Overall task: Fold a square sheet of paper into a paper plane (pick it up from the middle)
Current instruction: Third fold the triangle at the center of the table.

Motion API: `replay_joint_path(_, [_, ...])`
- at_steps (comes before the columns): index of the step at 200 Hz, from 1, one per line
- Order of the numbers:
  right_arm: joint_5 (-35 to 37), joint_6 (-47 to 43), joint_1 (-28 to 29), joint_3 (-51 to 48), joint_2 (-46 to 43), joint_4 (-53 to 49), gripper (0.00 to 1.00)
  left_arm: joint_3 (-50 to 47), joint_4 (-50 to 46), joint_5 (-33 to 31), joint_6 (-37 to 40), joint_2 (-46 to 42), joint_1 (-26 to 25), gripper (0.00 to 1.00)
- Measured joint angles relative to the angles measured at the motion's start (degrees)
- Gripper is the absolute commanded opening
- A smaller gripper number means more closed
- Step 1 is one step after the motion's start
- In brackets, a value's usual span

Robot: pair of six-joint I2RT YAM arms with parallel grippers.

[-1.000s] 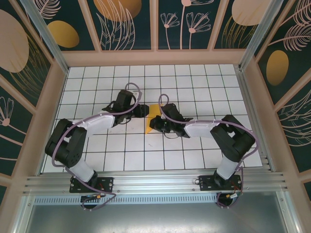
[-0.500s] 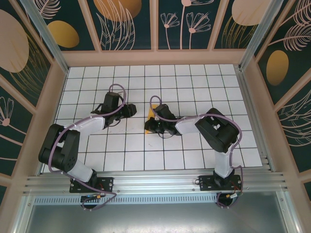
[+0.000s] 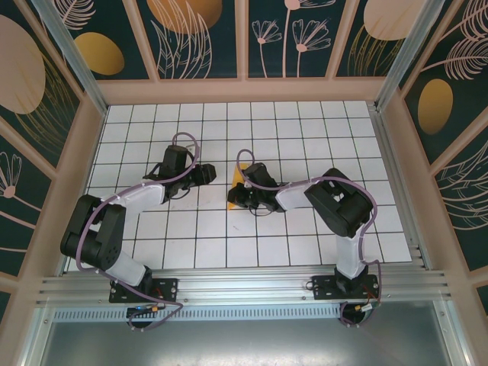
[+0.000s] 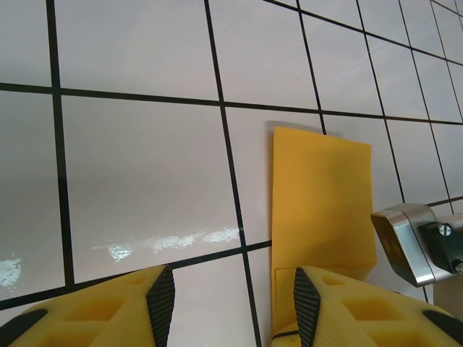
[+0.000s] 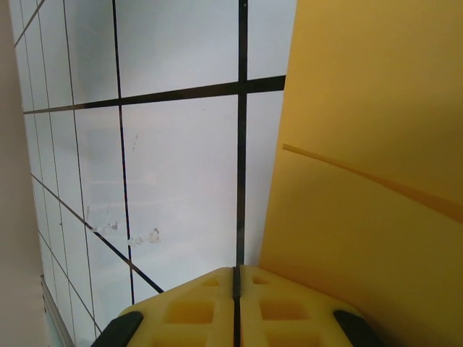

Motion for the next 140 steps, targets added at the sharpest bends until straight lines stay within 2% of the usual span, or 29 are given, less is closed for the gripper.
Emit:
replay_joint_path(82, [-0.8, -3.5, -0.1, 4.7, 0.3, -9.4, 0.11, 0.0, 0.2, 1.0, 0.0, 0.0, 0.0, 0.5])
replay_joint_path(140, [-1.6, -5.0, 0.2, 7.2, -1.3, -13.7, 0.12, -0.1, 0.0, -1.6, 0.0, -0.3, 0.0, 0.5])
